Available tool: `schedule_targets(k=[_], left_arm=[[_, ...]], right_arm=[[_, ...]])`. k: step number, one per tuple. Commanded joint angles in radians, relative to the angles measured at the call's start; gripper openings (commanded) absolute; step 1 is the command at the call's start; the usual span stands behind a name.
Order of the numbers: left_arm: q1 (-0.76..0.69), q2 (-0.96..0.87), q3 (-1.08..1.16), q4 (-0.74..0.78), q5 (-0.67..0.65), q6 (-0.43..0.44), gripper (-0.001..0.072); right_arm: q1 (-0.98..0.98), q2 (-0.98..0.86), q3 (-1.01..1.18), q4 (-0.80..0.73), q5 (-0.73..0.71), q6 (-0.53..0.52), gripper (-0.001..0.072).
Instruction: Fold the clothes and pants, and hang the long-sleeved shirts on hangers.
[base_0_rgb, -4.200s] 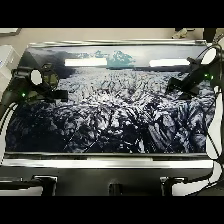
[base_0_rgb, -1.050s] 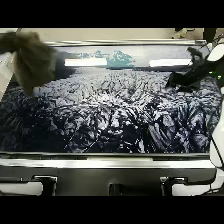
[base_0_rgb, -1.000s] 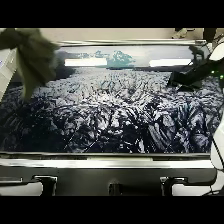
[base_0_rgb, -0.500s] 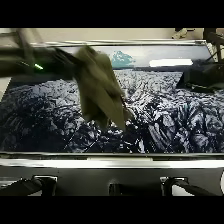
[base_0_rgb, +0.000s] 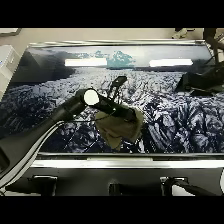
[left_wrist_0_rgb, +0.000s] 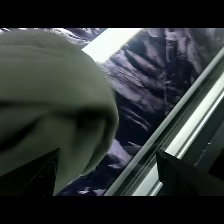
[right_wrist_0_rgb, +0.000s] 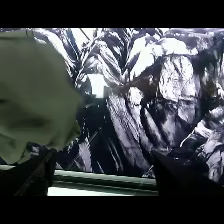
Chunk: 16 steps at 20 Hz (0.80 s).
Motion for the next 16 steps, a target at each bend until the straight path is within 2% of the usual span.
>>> schedule_targets(k=[1,4,6,8,11,16], left_arm=[[0.091,-0.022,0.058,-0.063,-0.129,-0.003,0.0718],[0.302,0.049,0.082,0.077,-0.340,-0.035,0.0717],[0.393,0.082,0.009,0.176,-0.440,-0.055,0.0717],[0.437,0.103,-0.136,0.189,-0.412,-0.056,0.0716],[0.422,0.102,-0.370,0.094,-0.299,-0.040,0.0716],[0.322,0.093,-0.595,-0.113,-0.070,0.025,0.0714]], right_arm=[[0.001,-0.013,-0.111,0.003,-0.045,-0.001,0.0705],[0.001,-0.013,-0.300,0.026,-0.130,-0.021,0.0695],[0.001,-0.013,-0.438,0.089,-0.197,-0.053,0.0694],[0.001,-0.013,-0.582,0.198,-0.266,-0.089,0.0694],[0.001,-0.013,-0.776,0.352,-0.333,-0.147,0.0694],[0.001,-0.013,-0.944,0.409,-0.446,-0.181,0.0694]])
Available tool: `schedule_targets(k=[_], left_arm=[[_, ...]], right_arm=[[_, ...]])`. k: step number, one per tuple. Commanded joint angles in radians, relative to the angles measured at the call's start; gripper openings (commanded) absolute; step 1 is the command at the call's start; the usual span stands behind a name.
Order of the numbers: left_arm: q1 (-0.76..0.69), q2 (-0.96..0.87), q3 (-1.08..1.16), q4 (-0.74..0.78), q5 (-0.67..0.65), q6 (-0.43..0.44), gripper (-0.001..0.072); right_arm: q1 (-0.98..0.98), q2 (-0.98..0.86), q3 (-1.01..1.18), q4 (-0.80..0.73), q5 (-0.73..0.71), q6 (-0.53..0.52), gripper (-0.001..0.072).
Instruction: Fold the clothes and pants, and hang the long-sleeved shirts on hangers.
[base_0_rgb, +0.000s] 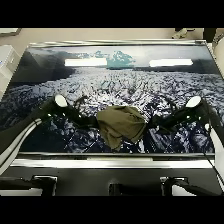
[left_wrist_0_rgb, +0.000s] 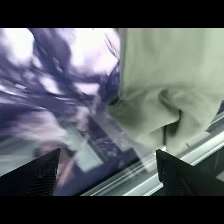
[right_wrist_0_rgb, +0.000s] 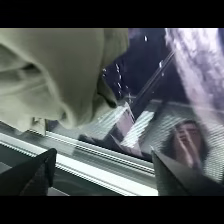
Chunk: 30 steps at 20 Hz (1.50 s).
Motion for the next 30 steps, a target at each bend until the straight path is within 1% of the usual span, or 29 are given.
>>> schedule_targets(k=[1,2,5,6,7,8,9,10,11,12,13,15,17,18,20,21,23,24,25,27,30], left_arm=[[-0.063,-0.010,-0.126,-0.123,0.146,0.035,0.0697],[-0.083,-0.014,-0.126,-0.123,0.166,0.036,0.0627],[-0.127,-0.019,-0.126,-0.163,0.252,0.035,0.0620],[-0.134,-0.019,-0.126,-0.171,0.270,0.035,0.0590],[-0.136,-0.019,-0.126,-0.173,0.276,0.032,0.0492],[-0.137,-0.019,-0.126,-0.172,0.276,0.032,0.0358],[-0.137,-0.019,-0.126,-0.172,0.276,0.033,0.0193],[-0.137,-0.018,-0.126,-0.172,0.276,0.033,0.0093],[-0.137,-0.016,-0.126,-0.172,0.276,0.037,0.0039],[-0.136,-0.010,-0.124,-0.172,0.276,0.059,0.0026],[-0.132,-0.003,-0.120,-0.171,0.276,0.068,0.0025],[-0.108,0.024,-0.098,-0.142,0.275,0.070,0.0024],[-0.065,0.077,-0.043,-0.044,0.264,0.051,0.0024],[-0.033,0.116,0.002,0.004,0.256,0.031,0.0023],[0.035,0.203,0.116,0.043,0.253,0.029,0.0024],[0.066,0.249,0.183,0.045,0.255,0.034,0.0023],[0.114,0.348,0.333,0.047,0.269,0.053,0.0024],[0.127,0.400,0.406,0.047,0.283,0.059,0.0024],[0.131,0.448,0.463,0.047,0.305,0.059,0.0024],[0.126,0.553,0.543,0.046,0.369,0.058,0.0024],[0.098,0.722,0.570,0.036,0.516,0.020,0.0025]], right_arm=[[0.001,0.000,-0.109,0.115,-0.101,-0.048,0.0694],[0.001,0.000,-0.121,0.152,-0.121,-0.062,0.0694],[0.031,-0.001,-0.148,0.156,-0.175,-0.067,0.0694],[0.057,-0.001,-0.154,0.158,-0.196,-0.067,0.0694],[0.088,-0.001,-0.156,0.157,-0.216,-0.067,0.0694],[0.123,-0.003,-0.156,0.155,-0.243,-0.063,0.0685],[0.155,-0.008,-0.156,0.151,-0.269,-0.044,0.0665],[0.180,-0.015,-0.156,0.143,-0.290,-0.014,0.0626],[0.202,-0.023,-0.156,0.130,-0.305,0.012,0.0454],[0.216,-0.032,-0.156,0.111,-0.310,0.036,0.0283],[0.220,-0.035,-0.155,0.098,-0.305,0.043,0.0027],[0.205,-0.019,-0.138,0.073,-0.269,0.056,0.0032],[0.173,0.030,-0.061,-0.010,-0.206,0.057,0.0032],[0.146,0.069,0.003,-0.065,-0.188,0.062,0.0031],[0.084,0.158,0.179,-0.152,-0.169,0.065,0.0032],[0.061,0.207,0.282,-0.179,-0.169,0.034,0.0032],[0.041,0.309,0.497,-0.212,-0.182,-0.076,0.0032],[0.041,0.363,0.593,-0.236,-0.212,-0.090,0.0033],[0.041,0.414,0.665,-0.237,-0.244,-0.090,0.0033],[0.041,0.508,0.740,-0.235,-0.282,-0.073,0.0033],[0.041,0.649,0.757,-0.176,-0.298,0.026,0.0033]])
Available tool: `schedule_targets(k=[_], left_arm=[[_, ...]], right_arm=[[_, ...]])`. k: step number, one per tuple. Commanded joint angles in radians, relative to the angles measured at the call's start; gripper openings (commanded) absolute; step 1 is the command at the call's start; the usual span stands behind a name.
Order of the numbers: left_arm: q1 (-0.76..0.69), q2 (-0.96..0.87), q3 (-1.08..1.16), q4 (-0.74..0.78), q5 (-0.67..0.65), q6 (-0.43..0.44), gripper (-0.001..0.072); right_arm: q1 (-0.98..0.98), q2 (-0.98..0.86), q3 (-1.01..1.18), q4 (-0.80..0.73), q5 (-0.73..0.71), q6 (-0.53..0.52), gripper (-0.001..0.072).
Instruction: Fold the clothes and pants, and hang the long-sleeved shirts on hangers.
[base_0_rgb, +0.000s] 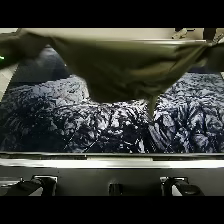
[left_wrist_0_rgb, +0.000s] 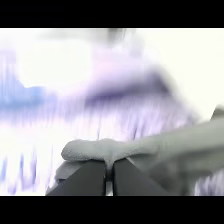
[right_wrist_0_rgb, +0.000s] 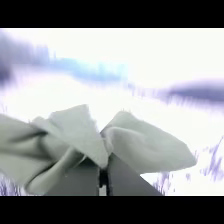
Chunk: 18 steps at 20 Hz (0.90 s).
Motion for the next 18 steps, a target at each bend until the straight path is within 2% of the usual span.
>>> schedule_targets(k=[1,4,6,8,11,13,15,18], left_arm=[[-0.025,0.195,0.066,-0.024,0.187,-0.029,0.0024],[-0.086,0.281,0.066,-0.039,0.280,-0.014,0.0024],[-0.089,0.282,0.065,-0.031,0.270,-0.014,0.0024],[-0.089,0.246,0.064,0.047,0.230,-0.014,0.0024],[-0.089,0.145,0.020,0.158,0.125,-0.018,0.0025],[-0.089,0.044,-0.071,0.163,0.067,-0.018,0.0025],[-0.089,-0.066,-0.179,0.162,0.018,-0.032,0.0025],[-0.089,-0.254,-0.360,0.115,-0.016,-0.201,0.0025]], right_arm=[[-0.004,0.164,0.068,0.079,-0.058,0.064,0.0033],[-0.004,0.240,0.068,0.142,-0.179,0.066,0.0033],[-0.004,0.241,0.068,0.122,-0.171,0.069,0.0033],[-0.004,0.200,0.068,0.057,-0.008,0.091,0.0033],[-0.004,0.068,0.027,-0.032,0.352,0.151,0.0034],[-0.004,-0.042,-0.063,-0.039,0.449,0.153,0.0034],[-0.003,-0.154,-0.188,-0.039,0.351,0.150,0.0034],[-0.003,-0.345,-0.378,0.030,0.098,0.206,0.0034]])
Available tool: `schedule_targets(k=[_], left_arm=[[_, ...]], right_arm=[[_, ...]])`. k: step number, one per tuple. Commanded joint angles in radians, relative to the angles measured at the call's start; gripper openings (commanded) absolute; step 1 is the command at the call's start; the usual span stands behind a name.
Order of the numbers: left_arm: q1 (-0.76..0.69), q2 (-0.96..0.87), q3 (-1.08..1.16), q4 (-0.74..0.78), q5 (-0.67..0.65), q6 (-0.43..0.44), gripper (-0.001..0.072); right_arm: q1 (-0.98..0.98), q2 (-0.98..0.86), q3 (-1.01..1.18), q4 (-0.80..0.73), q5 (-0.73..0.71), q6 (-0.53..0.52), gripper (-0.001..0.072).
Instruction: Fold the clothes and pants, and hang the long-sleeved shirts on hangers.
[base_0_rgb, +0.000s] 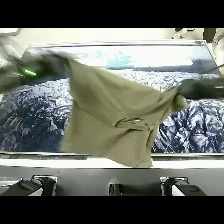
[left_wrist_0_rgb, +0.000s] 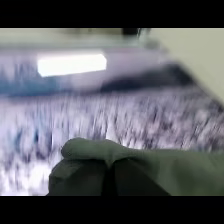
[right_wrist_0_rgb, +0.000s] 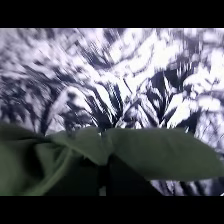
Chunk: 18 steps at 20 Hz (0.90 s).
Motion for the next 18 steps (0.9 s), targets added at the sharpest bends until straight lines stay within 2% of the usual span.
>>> schedule_targets(k=[1,3,5,6,7,8,10,12,13,15,18], left_arm=[[-0.001,-0.212,-0.181,-0.073,-0.044,-0.126,0.0025],[-0.001,-0.325,-0.208,-0.172,-0.051,-0.126,0.0025],[0.000,-0.399,-0.204,-0.280,-0.054,-0.116,0.0025],[0.002,-0.414,-0.204,-0.326,-0.053,-0.086,0.0025],[0.007,-0.417,-0.204,-0.346,-0.053,-0.051,0.0025],[0.018,-0.411,-0.204,-0.345,-0.058,-0.021,0.0025],[0.063,-0.399,-0.195,-0.345,-0.100,0.024,0.0026],[0.125,-0.397,-0.180,-0.345,-0.169,0.041,0.0026],[0.155,-0.397,-0.179,-0.345,-0.197,0.041,0.0026],[0.193,-0.398,-0.179,-0.344,-0.235,0.057,0.0026],[0.198,-0.398,-0.179,-0.344,-0.237,0.070,0.0026]], right_arm=[[0.001,-0.229,-0.196,0.117,-0.191,0.074,0.0035],[0.000,-0.364,-0.240,0.266,-0.225,0.076,0.0036],[0.000,-0.452,-0.240,0.352,-0.212,0.072,0.0038],[0.000,-0.466,-0.237,0.352,-0.220,0.068,0.0125],[-0.010,-0.465,-0.230,0.334,-0.209,0.053,0.0370],[-0.035,-0.462,-0.203,0.290,-0.168,0.034,0.0686],[-0.120,-0.461,-0.135,0.103,0.014,0.028,0.0705],[-0.219,-0.460,-0.140,-0.084,0.196,0.040,0.0667],[-0.254,-0.452,-0.191,-0.108,0.245,0.030,0.0667],[-0.282,-0.411,-0.370,-0.065,0.219,-0.005,0.0669],[-0.236,-0.343,-0.660,0.155,0.058,-0.105,0.0699]])
